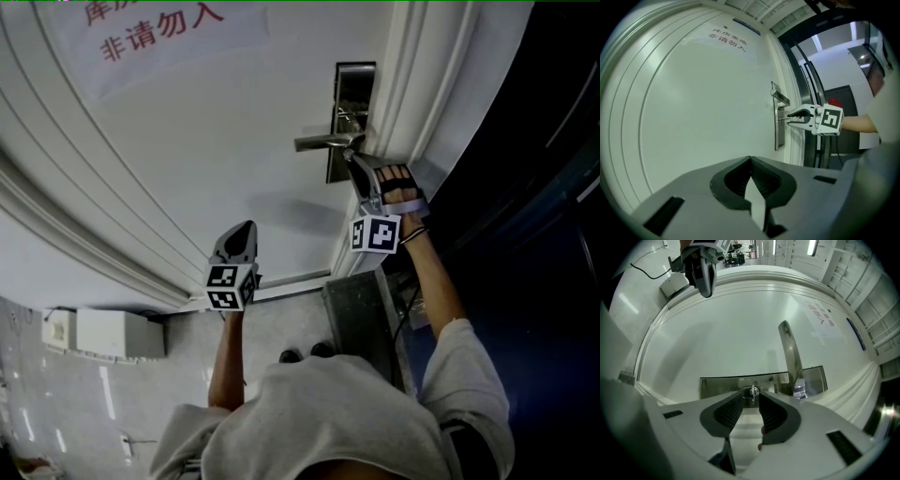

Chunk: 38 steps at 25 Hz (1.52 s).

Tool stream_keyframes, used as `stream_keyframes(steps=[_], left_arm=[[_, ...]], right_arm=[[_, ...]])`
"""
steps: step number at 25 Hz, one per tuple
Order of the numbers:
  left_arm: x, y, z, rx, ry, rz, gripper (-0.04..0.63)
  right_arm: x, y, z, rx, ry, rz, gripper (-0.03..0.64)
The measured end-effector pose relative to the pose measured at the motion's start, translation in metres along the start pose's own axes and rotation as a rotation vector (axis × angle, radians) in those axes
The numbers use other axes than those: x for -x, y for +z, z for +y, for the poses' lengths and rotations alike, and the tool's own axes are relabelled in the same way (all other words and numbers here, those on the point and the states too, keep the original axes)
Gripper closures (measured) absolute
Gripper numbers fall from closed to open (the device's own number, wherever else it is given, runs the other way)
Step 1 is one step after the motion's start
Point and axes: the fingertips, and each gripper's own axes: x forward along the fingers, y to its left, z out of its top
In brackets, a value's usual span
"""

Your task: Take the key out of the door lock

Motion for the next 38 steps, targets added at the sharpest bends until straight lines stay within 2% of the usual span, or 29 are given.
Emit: stream_keyframes(steps=[7, 13, 21, 38], left_arm=[[0.005, 0.001, 0.011, 0.004, 0.023, -0.004, 0.578], [0.004, 0.002, 0.015, 0.009, 0.029, -0.007, 0.578], [-0.001, -0.002, 0.004, 0.016, 0.009, -0.002, 0.578], [0.002, -0.009, 0.006, 0.032, 0.018, 0.008, 0.578]], right_arm=[[-0.016, 0.002, 0.002, 0.003, -0.017, 0.004, 0.532], [-0.019, 0.003, -0.004, 0.022, -0.079, 0.003, 0.583], [-0.02, 0.003, -0.004, 0.021, -0.08, 0.013, 0.586], [-0.01, 0.003, -0.003, 0.015, -0.071, 0.03, 0.588]])
